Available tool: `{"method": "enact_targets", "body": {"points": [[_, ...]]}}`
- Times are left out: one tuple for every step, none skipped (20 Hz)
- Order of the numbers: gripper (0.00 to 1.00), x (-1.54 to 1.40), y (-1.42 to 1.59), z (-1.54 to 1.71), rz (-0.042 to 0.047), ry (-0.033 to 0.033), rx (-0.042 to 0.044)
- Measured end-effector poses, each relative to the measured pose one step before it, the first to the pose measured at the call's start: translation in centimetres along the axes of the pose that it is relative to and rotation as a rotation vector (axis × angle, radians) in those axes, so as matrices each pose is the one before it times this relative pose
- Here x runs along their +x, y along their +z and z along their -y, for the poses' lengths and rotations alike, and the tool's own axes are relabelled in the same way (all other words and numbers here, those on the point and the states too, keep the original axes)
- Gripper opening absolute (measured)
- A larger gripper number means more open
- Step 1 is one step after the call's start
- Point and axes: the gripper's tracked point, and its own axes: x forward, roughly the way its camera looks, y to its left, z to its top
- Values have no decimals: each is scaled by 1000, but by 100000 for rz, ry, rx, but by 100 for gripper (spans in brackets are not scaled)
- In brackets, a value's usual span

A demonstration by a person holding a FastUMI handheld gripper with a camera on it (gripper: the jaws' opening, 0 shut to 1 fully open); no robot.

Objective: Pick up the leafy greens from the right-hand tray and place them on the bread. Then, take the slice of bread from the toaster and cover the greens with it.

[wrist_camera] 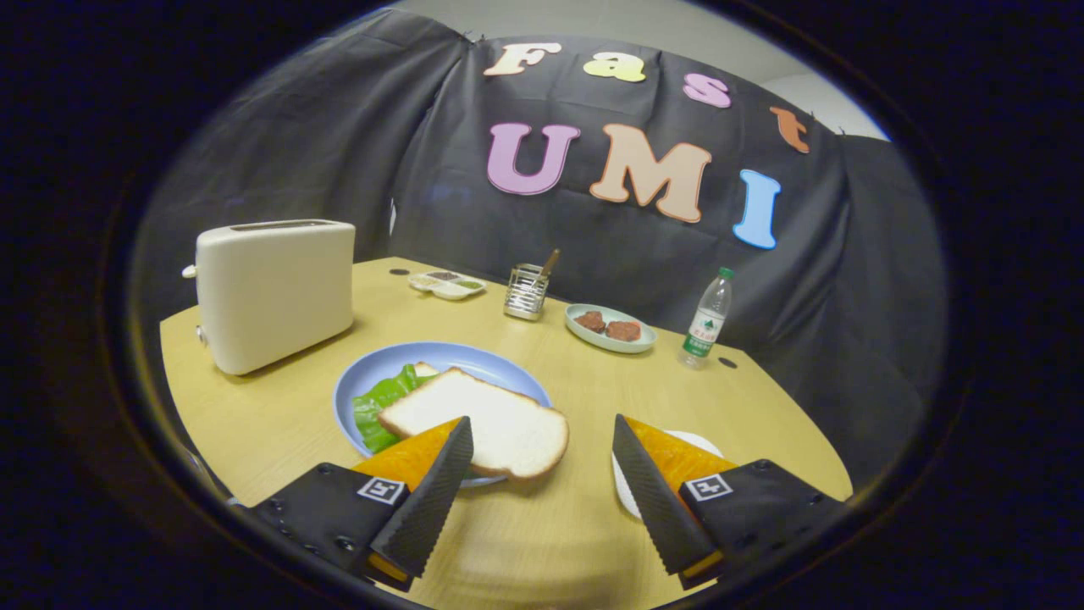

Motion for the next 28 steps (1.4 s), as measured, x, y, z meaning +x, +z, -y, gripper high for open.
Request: {"method": "enact_targets", "body": {"points": [[100, -162, 418, 511, 1770, -610, 370], [100, -97, 477, 350, 1612, -364, 801], [100, -37, 479, 428, 1411, 429, 1447], [100, -48, 487, 286, 1051, 647, 1808], [100, -123, 721, 427, 1479, 545, 1471], [100, -163, 728, 553, 1668, -69, 1081], [100, 33, 855, 762, 1634, -220, 1189], [100, 234, 696, 690, 1992, -59, 1188], [100, 43, 980, 677, 2341, -31, 1301], [100, 66, 948, 789, 2054, -336, 1378], [100, 85, 837, 889, 1681, -205, 1418], [100, 21, 774, 697, 1278, 81, 1171], [100, 66, 737, 627, 1583, 96, 885], [100, 7, 866, 589, 1655, 75, -106], [100, 126, 891, 868, 1764, -646, -1145], [100, 157, 806, 877, 1491, -1045, -1640], [100, 218, 595, 742, 913, -967, -1337], [100, 78, 609, 454, 988, -426, -134], [100, 56, 624, 151, 1404, 293, 506], [100, -58, 516, 55, 1452, 640, 423], [100, -121, 305, 177, 1364, 618, 343], [100, -264, 15, 66, 659, 1174, 475], [100, -471, -39, -237, 1068, 1921, 1521], [100, -477, 69, -158, 1263, 1491, 1515], [100, -333, -42, 135, 1056, 918, 747], [100, -378, -84, 377, 616, -269, 40], [100, -298, -184, 656, 454, -1258, -620], [100, -323, -21, 778, 797, -2070, -631]]}}
